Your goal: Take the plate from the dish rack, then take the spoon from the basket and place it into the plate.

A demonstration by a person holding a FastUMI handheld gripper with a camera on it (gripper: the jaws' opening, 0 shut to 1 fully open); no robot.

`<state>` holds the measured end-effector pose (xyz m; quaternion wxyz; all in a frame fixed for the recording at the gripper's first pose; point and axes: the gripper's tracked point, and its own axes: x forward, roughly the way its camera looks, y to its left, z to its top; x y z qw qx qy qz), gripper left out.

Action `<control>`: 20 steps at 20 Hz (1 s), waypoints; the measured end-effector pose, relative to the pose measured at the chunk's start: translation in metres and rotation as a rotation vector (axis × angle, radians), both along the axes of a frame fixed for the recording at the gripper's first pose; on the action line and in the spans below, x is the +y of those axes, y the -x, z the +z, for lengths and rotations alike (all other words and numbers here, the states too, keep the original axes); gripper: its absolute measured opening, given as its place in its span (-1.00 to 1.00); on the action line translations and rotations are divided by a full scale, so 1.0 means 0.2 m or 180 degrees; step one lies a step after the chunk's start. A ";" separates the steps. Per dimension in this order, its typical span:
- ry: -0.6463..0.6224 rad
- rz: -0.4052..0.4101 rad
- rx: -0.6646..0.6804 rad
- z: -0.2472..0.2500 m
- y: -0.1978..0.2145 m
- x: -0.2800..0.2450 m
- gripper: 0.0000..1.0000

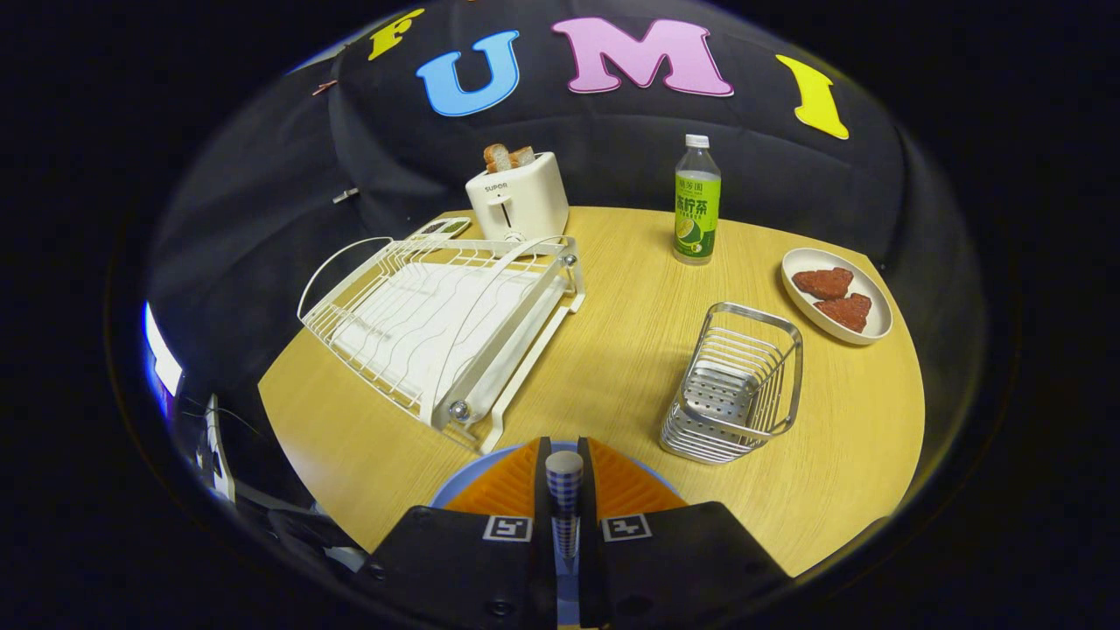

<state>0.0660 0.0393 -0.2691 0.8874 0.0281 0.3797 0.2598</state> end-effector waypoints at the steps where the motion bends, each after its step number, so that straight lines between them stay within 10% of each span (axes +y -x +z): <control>1: 0.0022 0.0001 0.0004 -0.01 0.00 -0.01 -0.61; 7: 0.0087 -0.0102 -0.0308 0.11 -0.04 -0.08 0.84; 20: 0.0029 -0.1061 -0.1586 1.04 -0.18 -0.37 0.99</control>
